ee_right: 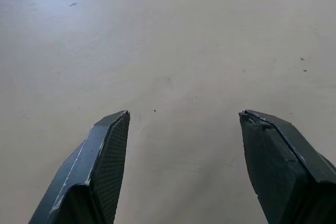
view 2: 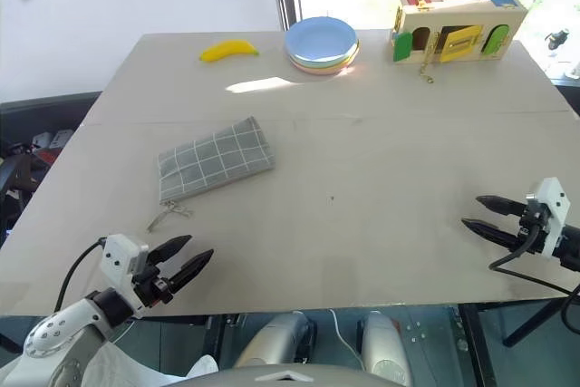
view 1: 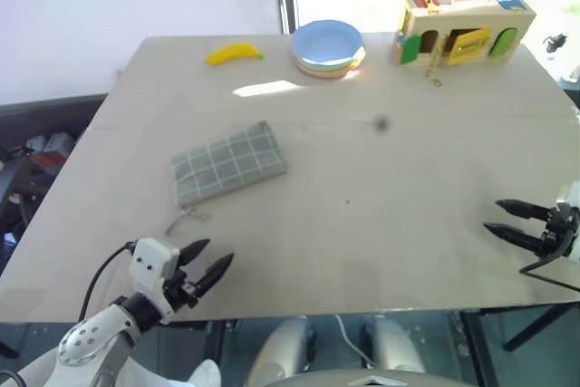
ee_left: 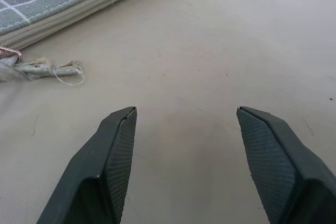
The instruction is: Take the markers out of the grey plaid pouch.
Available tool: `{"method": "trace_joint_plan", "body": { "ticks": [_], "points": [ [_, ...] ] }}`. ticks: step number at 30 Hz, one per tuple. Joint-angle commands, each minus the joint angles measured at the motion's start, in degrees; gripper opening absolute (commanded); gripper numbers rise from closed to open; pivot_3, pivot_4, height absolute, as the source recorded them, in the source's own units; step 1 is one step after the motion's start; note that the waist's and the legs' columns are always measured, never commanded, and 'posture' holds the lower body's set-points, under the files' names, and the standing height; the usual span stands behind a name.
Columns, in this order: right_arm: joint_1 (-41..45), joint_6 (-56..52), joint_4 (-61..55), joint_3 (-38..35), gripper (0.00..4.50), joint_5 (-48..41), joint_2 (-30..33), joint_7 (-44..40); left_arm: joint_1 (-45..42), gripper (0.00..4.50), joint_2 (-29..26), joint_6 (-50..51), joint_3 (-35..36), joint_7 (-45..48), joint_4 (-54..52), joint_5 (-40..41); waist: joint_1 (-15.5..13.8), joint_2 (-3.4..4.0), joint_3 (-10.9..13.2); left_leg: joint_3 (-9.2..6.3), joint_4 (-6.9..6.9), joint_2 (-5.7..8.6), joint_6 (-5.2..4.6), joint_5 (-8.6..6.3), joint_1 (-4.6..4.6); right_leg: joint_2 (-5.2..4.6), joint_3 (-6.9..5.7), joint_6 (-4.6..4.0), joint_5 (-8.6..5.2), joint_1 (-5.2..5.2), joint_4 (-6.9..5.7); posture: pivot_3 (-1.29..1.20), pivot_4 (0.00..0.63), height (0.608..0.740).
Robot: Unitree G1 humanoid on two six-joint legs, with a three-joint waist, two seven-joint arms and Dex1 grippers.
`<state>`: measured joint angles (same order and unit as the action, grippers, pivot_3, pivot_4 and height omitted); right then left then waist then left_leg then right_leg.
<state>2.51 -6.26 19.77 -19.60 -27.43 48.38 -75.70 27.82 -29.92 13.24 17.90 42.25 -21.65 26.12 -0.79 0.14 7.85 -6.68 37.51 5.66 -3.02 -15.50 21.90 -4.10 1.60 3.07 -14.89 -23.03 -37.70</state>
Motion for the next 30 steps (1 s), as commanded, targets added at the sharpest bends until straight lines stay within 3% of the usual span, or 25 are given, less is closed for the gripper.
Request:
{"method": "trace_joint_plan", "body": {
  "ticks": [1,26,29,30],
  "points": [
    [-0.35,-0.17,-2.2,-1.83,3.35,-1.3,-0.18,0.7,-0.16,3.15,-0.56,-1.7,0.61,1.18,0.62,-0.08,0.0,0.0,0.0,0.0,-0.01,0.0,0.0,0.0,0.0,0.0,0.0,0.0,0.0,0.0,0.0,0.0,0.15,0.74],
    [2.72,-1.56,-2.57,-0.25,3.35,-1.2,-0.71,0.29,-1.33,3.15,-0.6,-3.19,2.21,2.99,3.79,2.1,0.0,0.0,0.0,0.0,-0.08,-0.01,0.0,0.0,-0.02,0.0,-0.01,0.0,0.0,0.0,0.06,0.0,0.15,0.74],
    [2.28,-1.75,-3.23,-0.32,3.35,-1.49,-0.79,0.23,-1.35,4.29,-0.83,-1.39,4.58,5.51,2.86,7.72,0.01,0.0,0.01,-0.01,-0.08,-0.02,0.0,0.0,-0.01,0.0,-0.01,0.0,0.0,0.0,0.06,0.0,0.15,0.74],
    [2.18,-1.78,-3.38,-0.3,3.35,-1.49,-0.86,0.24,-1.4,4.4,-1.0,-1.06,4.98,5.77,2.72,8.28,0.0,0.0,0.01,-0.01,-0.08,-0.02,0.0,0.0,-0.02,0.0,-0.01,0.0,0.0,0.0,0.06,0.0,0.15,0.74]
  ]
}}
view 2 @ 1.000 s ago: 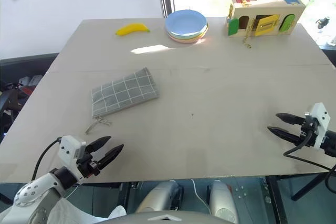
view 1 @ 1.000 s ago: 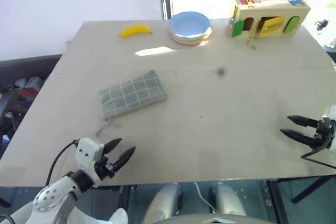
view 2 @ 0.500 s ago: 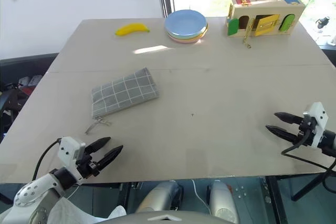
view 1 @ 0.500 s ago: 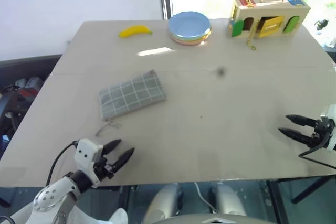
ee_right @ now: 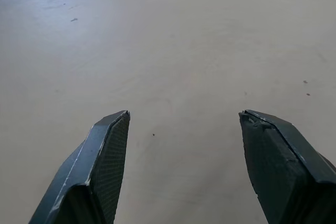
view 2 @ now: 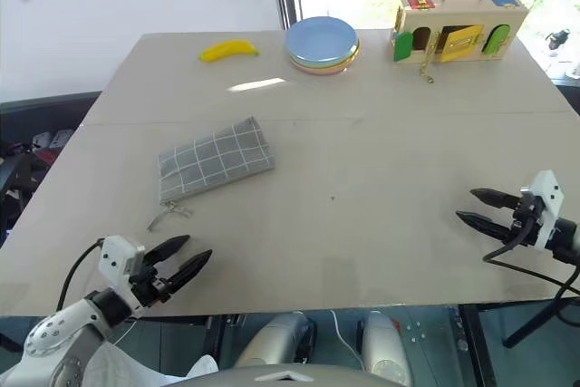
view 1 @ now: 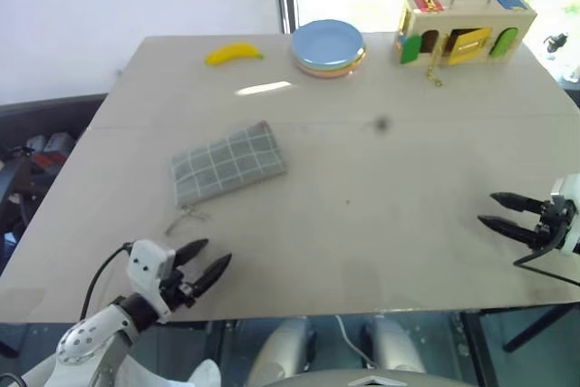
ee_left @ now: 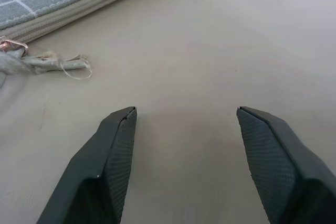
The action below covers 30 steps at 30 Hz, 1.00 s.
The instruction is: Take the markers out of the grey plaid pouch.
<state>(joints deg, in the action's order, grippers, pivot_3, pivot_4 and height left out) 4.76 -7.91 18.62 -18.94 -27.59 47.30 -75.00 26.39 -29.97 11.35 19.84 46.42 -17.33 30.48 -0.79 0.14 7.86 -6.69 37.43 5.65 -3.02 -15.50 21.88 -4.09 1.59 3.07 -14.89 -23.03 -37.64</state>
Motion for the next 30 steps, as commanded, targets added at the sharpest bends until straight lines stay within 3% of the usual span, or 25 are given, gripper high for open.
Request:
{"method": "trace_joint_plan", "body": {
  "ticks": [1,6,11,17,23,30],
  "points": [
    [-0.19,-0.25,-2.51,-0.94,3.35,-1.39,0.13,-0.43,-0.13,4.4,-1.3,0.36,3.38,1.52,-1.54,3.28,0.0,0.01,0.01,0.0,0.0,0.0,0.0,0.0,0.0,0.0,0.0,0.0,0.0,0.0,0.0,0.0,0.15,0.74],
    [-0.55,-1.37,-4.93,-0.9,3.35,-2.0,-0.25,-0.23,-1.38,4.4,-4.23,-2.31,5.21,1.97,-1.23,0.18,-0.01,0.01,0.01,0.01,-0.01,0.0,0.0,0.0,0.01,0.0,0.01,0.0,0.0,0.0,0.02,0.0,0.15,0.74],
    [0.59,-5.76,-9.86,-1.15,3.35,-5.75,-0.46,-0.11,-7.5,4.4,-8.2,-12.61,9.28,0.97,4.25,-7.15,-0.06,0.0,0.02,-0.02,-0.02,0.0,0.01,0.0,0.01,0.0,-0.03,0.0,0.0,0.0,0.02,0.0,0.15,0.74],
    [1.77,-9.2,-13.3,-0.05,3.35,-7.98,-0.62,-0.59,-12.39,4.4,-20.83,-40.02,9.89,2.77,25.16,-24.08,0.02,0.0,0.02,0.01,-0.18,0.0,0.08,0.04,0.0,0.0,0.01,-0.01,0.0,-0.01,0.2,0.0,0.15,0.74],
    [1.67,-9.39,-13.78,0.29,3.35,-7.83,-1.18,-0.38,-20.05,4.4,-28.27,-64.98,2.87,-4.42,47.98,-38.83,-0.09,0.03,0.03,-0.01,-0.36,0.01,0.18,0.09,0.07,-0.03,-0.03,0.01,0.01,-0.09,0.47,0.0,0.15,0.74],
    [1.02,-9.72,-15.08,-0.06,3.35,-7.76,-0.85,-0.32,-35.82,4.4,-26.65,-75.22,-12.87,-29.01,64.43,-64.8,-0.41,0.11,-0.02,-0.04,-0.31,0.08,0.0,-0.01,0.03,-0.07,-0.07,0.03,0.02,-0.06,0.3,0.0,0.15,0.74]
  ]
}}
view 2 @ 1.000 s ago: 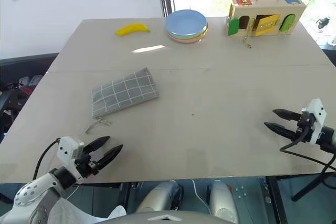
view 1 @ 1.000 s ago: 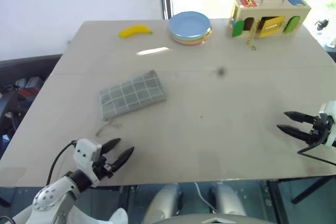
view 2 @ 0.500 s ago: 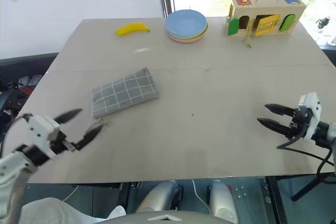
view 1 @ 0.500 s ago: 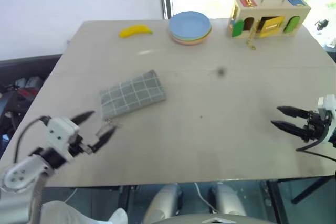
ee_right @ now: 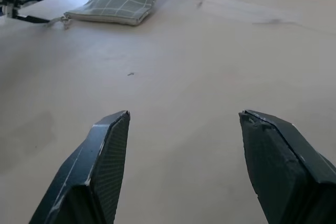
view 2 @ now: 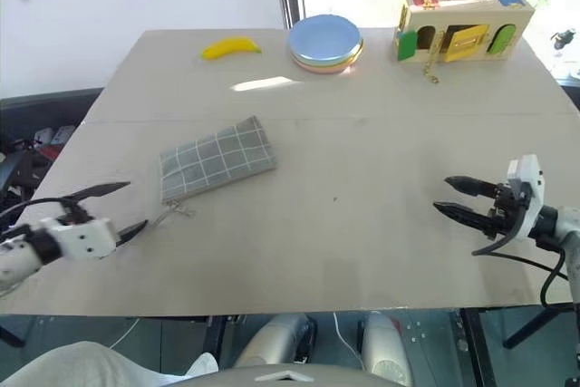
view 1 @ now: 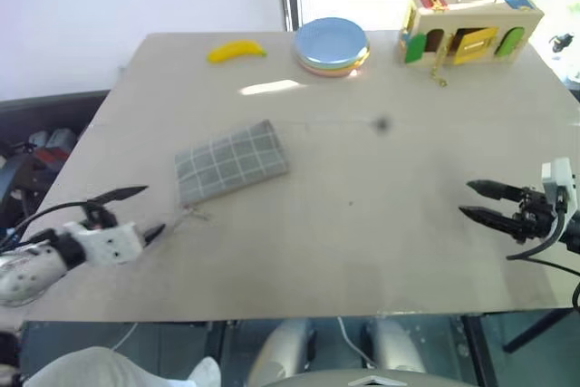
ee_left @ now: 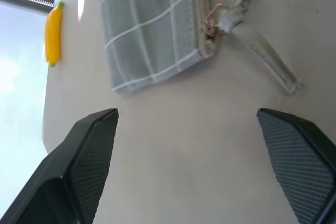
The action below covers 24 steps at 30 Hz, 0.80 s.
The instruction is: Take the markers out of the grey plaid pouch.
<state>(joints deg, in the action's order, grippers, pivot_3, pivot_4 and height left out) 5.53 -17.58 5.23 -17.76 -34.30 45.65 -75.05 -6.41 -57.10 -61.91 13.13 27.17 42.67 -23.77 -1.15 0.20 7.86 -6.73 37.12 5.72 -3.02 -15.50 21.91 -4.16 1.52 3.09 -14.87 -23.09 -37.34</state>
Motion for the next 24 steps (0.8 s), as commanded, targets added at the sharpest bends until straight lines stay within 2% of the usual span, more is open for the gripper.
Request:
{"method": "trace_joint_plan", "body": {
  "ticks": [1,5,7,8,10,15,17,18,20,24],
  "points": [
    [0.23,-0.21,-1.78,-1.75,3.35,-1.25,1.09,-0.2,-4.88,4.4,0.58,-1.34,-8.27,-14.03,5.92,-13.7,-0.09,0.13,-0.08,0.01,0.02,0.02,-0.01,0.0,-0.05,-0.01,0.01,0.0,0.0,0.01,-0.09,0.0,0.15,0.74],
    [-0.82,-0.12,-2.15,-3.2,3.35,-1.34,1.77,-0.06,-11.12,4.4,1.85,1.27,-17.21,-25.41,11.26,-22.89,-0.01,0.43,-0.27,0.04,0.05,0.03,-0.04,-0.01,-0.21,0.01,0.07,0.02,-0.01,0.04,-0.39,0.0,0.15,0.74],
    [-1.5,0.0,-2.63,-3.49,3.35,-1.3,1.63,0.11,-13.21,4.4,2.81,2.07,-19.7,-26.67,12.83,-24.5,-0.94,1.12,-0.77,0.02,0.09,0.05,-0.01,0.03,-0.3,0.0,0.01,0.03,-0.02,0.09,-0.53,0.0,0.15,0.74],
    [-1.71,-0.02,-2.89,-3.6,3.35,-1.36,1.56,0.24,-14.6,4.02,3.06,2.09,-21.18,-27.85,14.15,-24.76,-1.1,1.21,-0.83,0.03,0.1,0.05,0.0,0.04,-0.42,0.01,0.0,0.03,-0.02,0.22,-0.56,0.0,0.15,0.74],
    [-1.9,-0.07,-3.15,-3.72,3.35,-1.46,1.55,0.42,-17.05,3.58,3.29,1.93,-23.9,-30.14,16.02,-25.22,-1.25,1.28,-0.87,0.02,0.09,0.05,0.0,0.04,-0.66,0.01,-0.01,0.05,-0.03,0.45,-0.57,0.0,0.15,0.74],
    [-1.29,0.18,-2.45,-3.64,3.35,-1.23,1.66,0.35,-20.42,1.14,4.1,0.94,-27.59,-32.02,17.45,-23.19,-1.19,1.21,-0.85,0.04,0.08,0.04,0.0,0.04,-0.85,0.04,-0.08,0.06,-0.04,0.61,-0.59,0.0,0.15,0.74],
    [-0.88,0.29,-2.12,-3.48,3.35,-1.1,1.67,0.29,-20.9,0.19,4.49,0.38,-27.89,-31.62,17.18,-21.46,-1.29,1.4,-0.96,0.05,0.08,0.07,-0.01,0.05,-0.84,0.0,-0.09,0.06,-0.04,0.61,-0.58,0.0,0.15,0.74],
    [-0.68,0.29,-2.07,-3.38,3.35,-1.07,1.63,0.31,-21.06,0.04,4.71,-0.12,-27.75,-30.77,16.85,-20.13,-1.31,1.45,-0.99,0.05,0.08,0.08,-0.01,0.05,-0.84,-0.01,-0.08,0.06,-0.04,0.61,-0.57,0.0,0.15,0.74],
    [-0.39,0.34,-1.98,-3.19,3.35,-1.0,1.5,0.36,-21.24,0.04,5.25,-1.04,-27.22,-29.03,16.09,-17.2,-1.33,1.5,-1.02,0.0,0.05,0.07,-0.01,0.05,-0.83,-0.01,-0.05,0.06,-0.04,0.61,-0.57,0.0,0.15,0.74],
    [0.35,0.42,-2.2,-1.83,3.35,-0.49,0.78,0.68,-20.18,0.04,8.93,-0.95,-25.57,-16.24,8.88,-0.73,-1.48,1.42,-0.97,-0.04,0.1,0.09,-0.01,0.05,-0.74,-0.05,-0.06,0.06,-0.04,0.6,-0.53,0.0,0.15,0.74]
  ]
}}
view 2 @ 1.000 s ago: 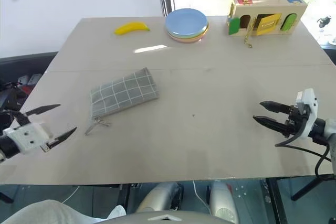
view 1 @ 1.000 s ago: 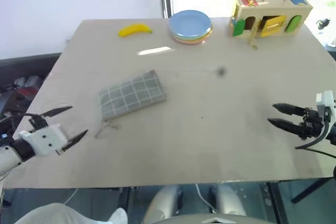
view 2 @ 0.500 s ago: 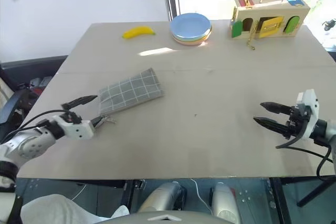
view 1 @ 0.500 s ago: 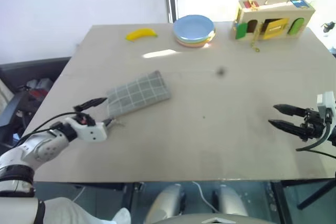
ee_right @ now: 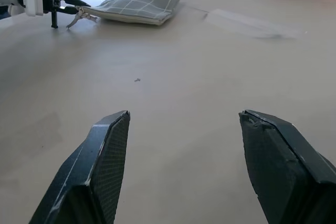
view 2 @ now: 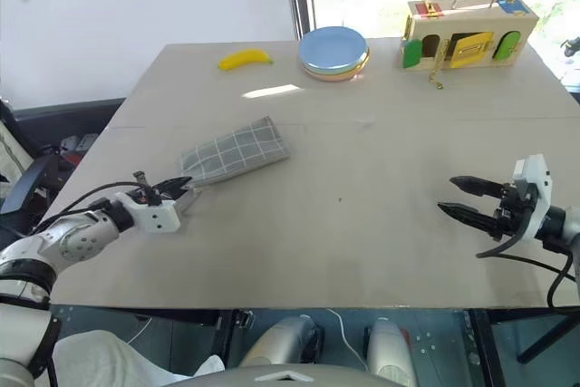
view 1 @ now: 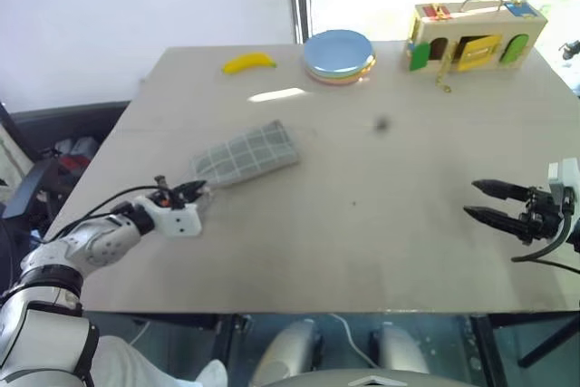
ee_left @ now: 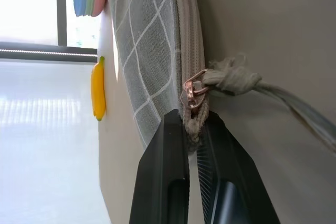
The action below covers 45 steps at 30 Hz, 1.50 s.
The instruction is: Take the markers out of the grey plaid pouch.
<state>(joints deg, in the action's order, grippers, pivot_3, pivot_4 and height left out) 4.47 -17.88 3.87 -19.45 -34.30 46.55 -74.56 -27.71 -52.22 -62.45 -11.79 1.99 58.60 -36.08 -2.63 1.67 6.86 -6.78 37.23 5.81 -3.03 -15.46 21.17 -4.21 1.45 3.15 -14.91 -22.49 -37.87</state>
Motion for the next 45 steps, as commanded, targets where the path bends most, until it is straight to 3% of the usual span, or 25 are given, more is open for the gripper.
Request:
{"method": "trace_joint_plan", "body": {
  "ticks": [1,3,7,10,14,21,28,34,38,41,42,44,45],
  "points": [
    [1.81,0.74,-0.78,0.18,3.35,-0.37,-0.23,0.24,2.02,0.04,4.91,1.3,-0.65,12.37,-10.64,16.13,0.03,-0.14,0.08,0.0,0.05,0.01,0.0,0.0,0.06,-0.02,0.0,0.0,0.0,-0.03,0.01,0.0,0.15,0.74],
    [2.33,0.88,-0.64,0.59,3.35,-0.24,-0.36,0.28,3.83,0.04,5.85,4.82,-0.39,17.68,-16.64,22.33,0.37,-0.44,0.19,-0.01,0.14,0.0,-0.01,-0.01,0.26,-0.02,0.01,-0.01,0.01,-0.18,0.02,0.0,0.15,0.74],
    [3.47,0.44,-3.06,3.43,3.35,0.13,-2.25,1.46,7.85,0.04,10.01,21.41,-1.5,27.45,-39.01,34.43,1.85,-0.88,0.39,-0.04,0.21,-0.06,0.25,0.15,0.94,0.05,0.06,-0.03,0.02,-0.83,-0.01,0.0,0.15,0.74],
    [4.07,0.7,-5.31,5.55,3.35,1.38,-3.88,3.97,9.53,0.04,12.4,32.28,-0.95,30.52,-49.11,37.99,2.57,-0.96,0.44,-0.02,0.31,-0.06,0.26,0.16,1.45,0.07,0.09,-0.03,0.02,-1.28,0.0,0.0,0.15,0.74],
    [4.93,4.01,-11.17,11.52,3.35,7.68,-6.04,8.83,9.96,0.04,15.65,43.52,-1.24,32.44,-58.37,39.88,3.52,-0.99,0.46,0.0,0.31,-0.09,0.27,0.17,1.44,0.14,0.12,-0.03,0.02,-1.29,0.0,0.0,0.15,0.74],
    [10.75,5.77,-18.68,18.29,3.35,12.72,-8.23,13.42,10.44,0.04,18.79,51.29,-0.54,34.96,-63.64,39.88,3.22,-1.28,0.64,0.0,0.4,-0.07,0.29,0.17,1.36,0.15,0.1,-0.02,0.03,-1.23,-0.06,0.0,0.15,0.74],
    [14.02,9.5,-19.82,27.02,3.35,25.29,-8.25,18.06,10.21,0.04,19.91,48.98,-1.27,36.57,-62.79,37.33,2.81,-1.48,0.76,-0.07,0.47,-0.06,0.31,0.18,1.39,0.15,0.03,-0.03,0.03,-1.23,-0.01,0.0,0.15,0.74],
    [15.71,11.87,-18.0,29.79,3.35,30.94,-7.93,19.81,9.68,0.04,20.7,46.33,-2.36,36.69,-63.73,33.29,2.79,-1.5,0.77,-0.07,0.48,-0.05,0.31,0.19,1.4,0.16,0.02,-0.03,0.03,-1.23,-0.02,0.0,0.15,0.74],
    [16.32,15.12,-15.43,29.73,2.06,32.79,-6.8,19.22,10.77,0.0,21.37,45.98,-2.98,37.74,-65.5,33.19,2.74,-1.51,0.77,-0.06,0.5,-0.05,0.31,0.19,1.4,0.16,0.02,-0.03,0.03,-1.22,-0.02,0.0,0.15,0.74],
    [16.55,16.13,-14.73,29.56,0.48,33.23,-6.56,19.41,11.02,0.0,21.86,45.3,-2.33,37.38,-65.92,32.91,2.82,-1.51,0.77,-0.07,0.5,-0.06,0.31,0.19,1.4,0.17,0.02,-0.03,0.03,-1.22,-0.03,0.0,0.15,0.74],
    [16.63,16.46,-14.5,29.54,0.03,33.5,-6.53,19.57,11.04,0.39,21.91,45.09,-2.14,37.22,-66.11,32.65,2.82,-1.51,0.77,-0.07,0.5,-0.07,0.31,0.19,1.4,0.17,0.02,-0.03,0.03,-1.23,-0.03,0.0,0.15,0.74],
    [16.74,16.67,-14.21,29.44,0.0,33.71,-6.64,19.67,10.99,1.01,21.81,44.64,-2.04,37.37,-66.23,32.34,2.88,-1.51,0.77,-0.07,0.51,-0.07,0.31,0.19,1.4,0.17,0.02,-0.03,0.03,-1.22,-0.04,0.0,0.15,0.74],
    [16.72,16.7,-14.22,29.32,0.0,33.64,-6.65,19.65,11.08,1.55,21.64,44.38,-2.03,37.49,-66.26,32.18,2.89,-1.51,0.77,-0.06,0.52,-0.06,0.31,0.19,1.4,0.17,0.03,-0.03,0.03,-1.22,-0.04,0.0,0.15,0.74]
  ]
}}
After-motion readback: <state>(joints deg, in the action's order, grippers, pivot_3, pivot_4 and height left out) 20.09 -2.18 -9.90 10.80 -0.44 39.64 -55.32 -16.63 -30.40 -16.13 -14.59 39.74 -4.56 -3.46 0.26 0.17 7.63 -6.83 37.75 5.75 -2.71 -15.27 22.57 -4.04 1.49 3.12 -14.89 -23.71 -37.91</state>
